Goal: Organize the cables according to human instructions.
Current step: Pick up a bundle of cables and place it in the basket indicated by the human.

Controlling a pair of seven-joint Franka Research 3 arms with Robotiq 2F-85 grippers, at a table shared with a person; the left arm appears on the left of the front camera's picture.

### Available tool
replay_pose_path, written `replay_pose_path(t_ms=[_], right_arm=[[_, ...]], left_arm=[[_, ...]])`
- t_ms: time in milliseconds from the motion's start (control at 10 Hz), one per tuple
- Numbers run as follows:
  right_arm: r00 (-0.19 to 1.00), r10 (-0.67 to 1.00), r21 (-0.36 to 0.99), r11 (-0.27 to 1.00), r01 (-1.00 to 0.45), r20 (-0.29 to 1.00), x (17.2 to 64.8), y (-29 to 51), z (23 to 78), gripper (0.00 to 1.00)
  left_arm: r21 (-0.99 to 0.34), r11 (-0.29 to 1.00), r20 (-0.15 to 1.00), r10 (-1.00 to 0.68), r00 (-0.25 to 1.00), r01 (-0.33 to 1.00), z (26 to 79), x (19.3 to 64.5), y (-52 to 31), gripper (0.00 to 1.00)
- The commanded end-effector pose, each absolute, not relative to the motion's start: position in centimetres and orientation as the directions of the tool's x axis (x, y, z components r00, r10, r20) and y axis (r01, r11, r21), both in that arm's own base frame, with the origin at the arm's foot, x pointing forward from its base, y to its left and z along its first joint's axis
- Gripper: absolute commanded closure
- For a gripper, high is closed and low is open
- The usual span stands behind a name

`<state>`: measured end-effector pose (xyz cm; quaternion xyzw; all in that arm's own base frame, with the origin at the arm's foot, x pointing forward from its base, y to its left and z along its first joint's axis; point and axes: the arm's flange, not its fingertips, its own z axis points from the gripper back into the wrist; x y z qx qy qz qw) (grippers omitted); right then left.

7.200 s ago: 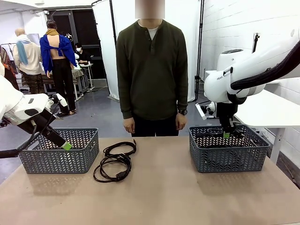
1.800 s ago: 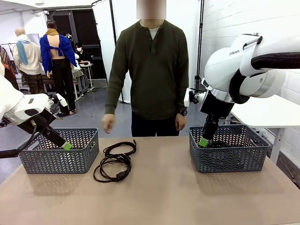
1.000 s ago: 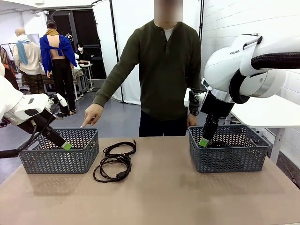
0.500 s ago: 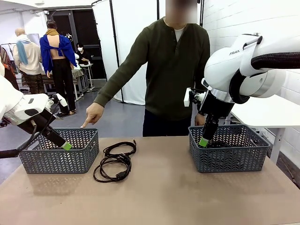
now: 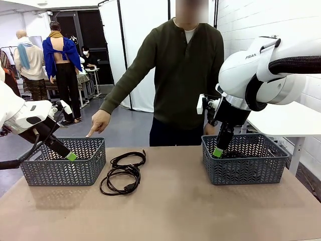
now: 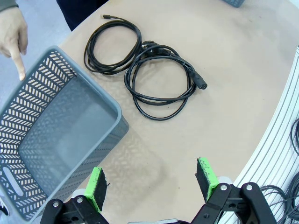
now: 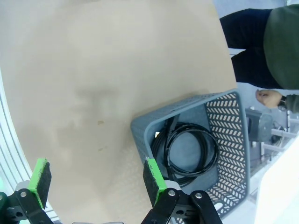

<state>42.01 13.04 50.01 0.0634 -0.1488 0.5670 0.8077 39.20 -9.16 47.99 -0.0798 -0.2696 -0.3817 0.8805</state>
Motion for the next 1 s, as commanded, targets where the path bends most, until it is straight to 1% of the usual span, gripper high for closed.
replay_pose_path(t_ms=[0, 100, 300, 600, 900], right_arm=[[0.317, 0.897, -0.069, 0.353, -0.933, 0.31, 42.1, 13.0, 50.0, 0.0], [0.317, 0.897, -0.069, 0.353, -0.933, 0.31, 42.1, 13.0, 50.0, 0.0], [0.317, 0.897, -0.069, 0.353, -0.933, 0.31, 42.1, 13.0, 50.0, 0.0], [0.317, 0.897, -0.069, 0.353, -0.933, 0.31, 42.1, 13.0, 50.0, 0.0], [0.317, 0.897, -0.069, 0.353, -0.933, 0.31, 42.1, 13.0, 50.0, 0.0]], left_arm=[[0.048, 0.699, 0.543, -0.618, 0.569, 0.713, 48.0, 39.3, -9.0, 0.0], [0.065, 0.696, 0.536, -0.629, 0.563, 0.715, 48.0, 39.2, -9.2, 0.0], [0.045, 0.688, 0.488, -0.648, 0.585, 0.725, 48.3, 40.2, -11.2, 0.0], [0.013, 0.645, 0.414, -0.699, 0.583, 0.764, 48.5, 42.3, -15.6, 0.0], [-0.004, 0.611, 0.37, -0.735, 0.568, 0.792, 48.5, 44.6, -20.1, 0.0]])
